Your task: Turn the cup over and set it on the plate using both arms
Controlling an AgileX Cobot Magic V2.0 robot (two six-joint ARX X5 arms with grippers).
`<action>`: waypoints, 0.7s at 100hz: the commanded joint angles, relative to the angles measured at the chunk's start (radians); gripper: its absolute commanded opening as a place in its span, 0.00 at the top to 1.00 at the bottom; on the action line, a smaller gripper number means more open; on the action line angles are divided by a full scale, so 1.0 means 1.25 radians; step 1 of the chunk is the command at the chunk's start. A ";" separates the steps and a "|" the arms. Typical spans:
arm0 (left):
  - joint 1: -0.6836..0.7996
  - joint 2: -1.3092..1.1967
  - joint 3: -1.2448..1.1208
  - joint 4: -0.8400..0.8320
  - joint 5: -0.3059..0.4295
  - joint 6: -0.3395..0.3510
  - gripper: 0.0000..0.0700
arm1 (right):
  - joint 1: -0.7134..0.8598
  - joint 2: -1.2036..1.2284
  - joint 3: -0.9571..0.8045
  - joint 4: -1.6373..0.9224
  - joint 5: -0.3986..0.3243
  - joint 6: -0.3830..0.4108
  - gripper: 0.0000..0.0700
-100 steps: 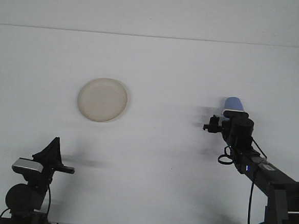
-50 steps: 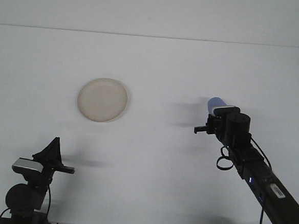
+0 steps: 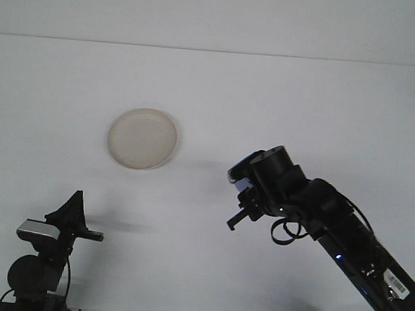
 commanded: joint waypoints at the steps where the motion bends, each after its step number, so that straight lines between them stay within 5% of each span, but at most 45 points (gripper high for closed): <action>1: 0.000 0.000 -0.015 0.008 0.001 -0.007 0.98 | 0.040 0.039 0.017 -0.006 0.004 0.003 1.00; 70: 0.000 0.000 -0.015 0.008 0.001 -0.008 0.98 | 0.193 0.284 0.038 -0.156 -0.006 -0.020 0.95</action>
